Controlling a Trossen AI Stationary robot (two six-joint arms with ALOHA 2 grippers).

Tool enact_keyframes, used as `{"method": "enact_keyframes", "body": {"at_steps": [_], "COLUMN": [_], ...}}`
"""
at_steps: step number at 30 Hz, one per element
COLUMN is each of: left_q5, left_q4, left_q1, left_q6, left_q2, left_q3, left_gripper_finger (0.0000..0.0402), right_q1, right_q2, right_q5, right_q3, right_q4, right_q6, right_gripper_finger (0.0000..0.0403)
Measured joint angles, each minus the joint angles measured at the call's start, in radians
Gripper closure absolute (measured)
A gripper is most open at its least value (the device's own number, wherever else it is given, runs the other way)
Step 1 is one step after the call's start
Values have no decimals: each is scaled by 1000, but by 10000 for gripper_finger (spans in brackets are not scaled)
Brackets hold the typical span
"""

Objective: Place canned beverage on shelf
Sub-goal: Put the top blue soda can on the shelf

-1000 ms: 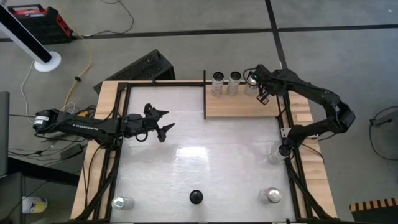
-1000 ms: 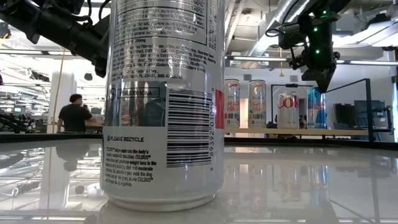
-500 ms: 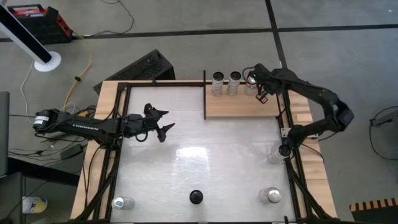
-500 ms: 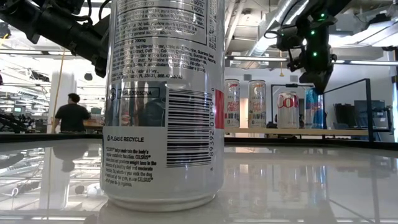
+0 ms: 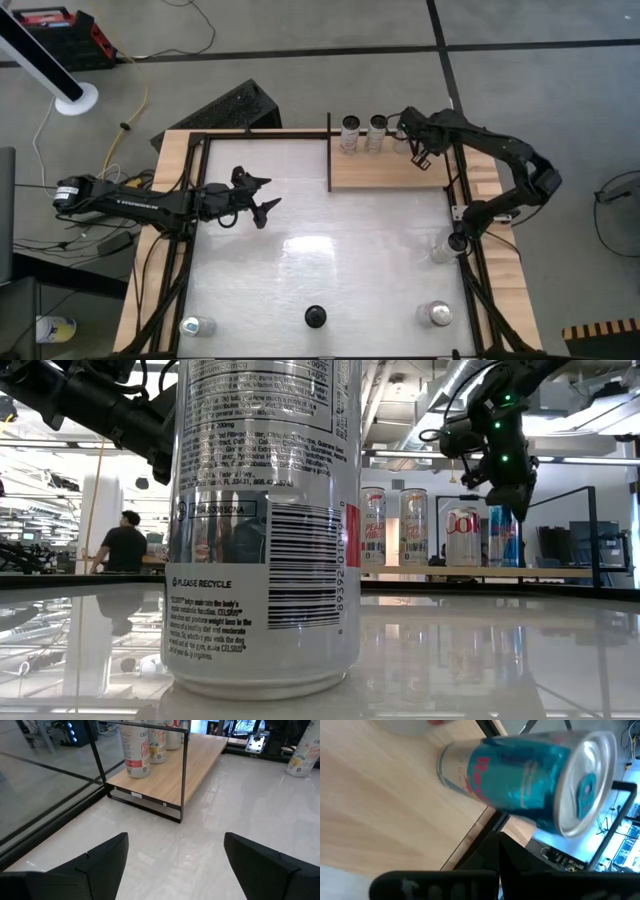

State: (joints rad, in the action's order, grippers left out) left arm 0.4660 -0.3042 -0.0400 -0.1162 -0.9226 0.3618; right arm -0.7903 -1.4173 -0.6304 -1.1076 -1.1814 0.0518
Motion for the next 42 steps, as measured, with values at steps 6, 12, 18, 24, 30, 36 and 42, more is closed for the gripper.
{"method": "enact_keyframes", "body": {"at_steps": [6, 12, 18, 24, 30, 36, 42], "left_q5": [0, 0, -11, -11, -11, -11, -11], "left_q4": [0, 0, 0, 0, 0, 0, 0], "left_q1": [0, 0, 0, 0, 0, 0, 0], "left_q6": [0, 0, 0, 0, 0, 0, 0], "left_q2": [0, 0, 0, 0, 0, 0, 0], "left_q3": [0, 0, 0, 0, 0, 0, 0], "left_gripper_finger": [89, 89, 89, 89, 89, 89, 89], "right_q1": [43, 83, 77, 60, 33, 12, 7], "right_q2": [39, 49, 38, 38, 38, 38, 38], "right_q5": [17, 33, 25, 5, 2, 2, 1], "right_q3": [0, 0, 0, 0, 0, 0, 0], "right_q4": [-8, 51, 115, 132, 131, 134, 144], "right_q6": [-24, -25, -18, -8, 0, 9, 11], "right_gripper_finger": [383, 383, 383, 383, 383, 383, 383]}}
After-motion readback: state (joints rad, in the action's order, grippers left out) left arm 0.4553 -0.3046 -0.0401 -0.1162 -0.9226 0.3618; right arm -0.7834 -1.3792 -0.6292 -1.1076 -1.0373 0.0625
